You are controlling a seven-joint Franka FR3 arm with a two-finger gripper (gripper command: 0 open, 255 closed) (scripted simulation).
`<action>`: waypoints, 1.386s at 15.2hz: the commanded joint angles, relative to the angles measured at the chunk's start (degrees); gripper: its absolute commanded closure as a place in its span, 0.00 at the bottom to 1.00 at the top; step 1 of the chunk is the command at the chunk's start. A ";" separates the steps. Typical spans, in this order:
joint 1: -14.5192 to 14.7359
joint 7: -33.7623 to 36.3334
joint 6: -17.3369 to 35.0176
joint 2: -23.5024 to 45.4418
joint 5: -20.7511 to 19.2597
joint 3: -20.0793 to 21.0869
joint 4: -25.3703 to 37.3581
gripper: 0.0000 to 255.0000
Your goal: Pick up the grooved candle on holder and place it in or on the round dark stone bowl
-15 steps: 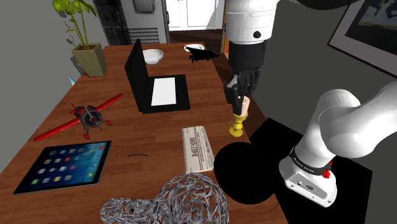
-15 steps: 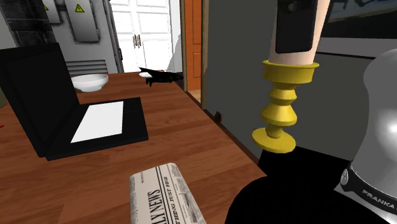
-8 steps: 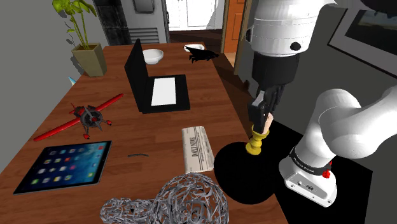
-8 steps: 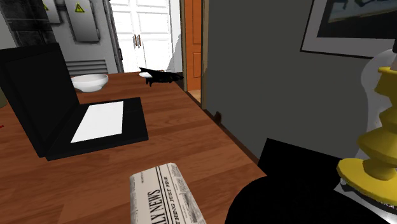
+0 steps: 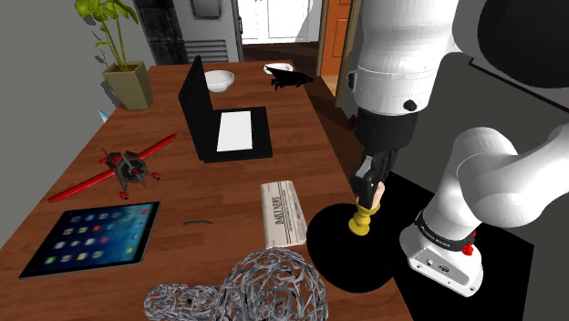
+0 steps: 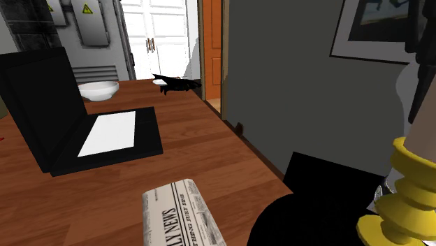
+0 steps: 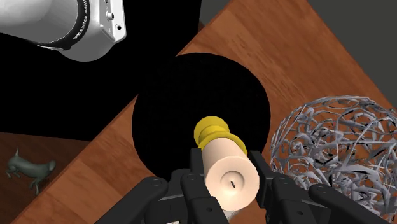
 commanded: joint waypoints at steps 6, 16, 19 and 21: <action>0.47 -0.83 5.03 -0.32 1.41 1.52 -5.36 1.00; 0.84 -1.38 8.78 -0.09 2.60 2.79 -8.90 1.00; 0.84 -1.38 8.78 -0.09 2.60 2.79 -8.90 1.00; 0.83 -1.38 8.79 -0.04 2.60 2.80 -8.86 0.00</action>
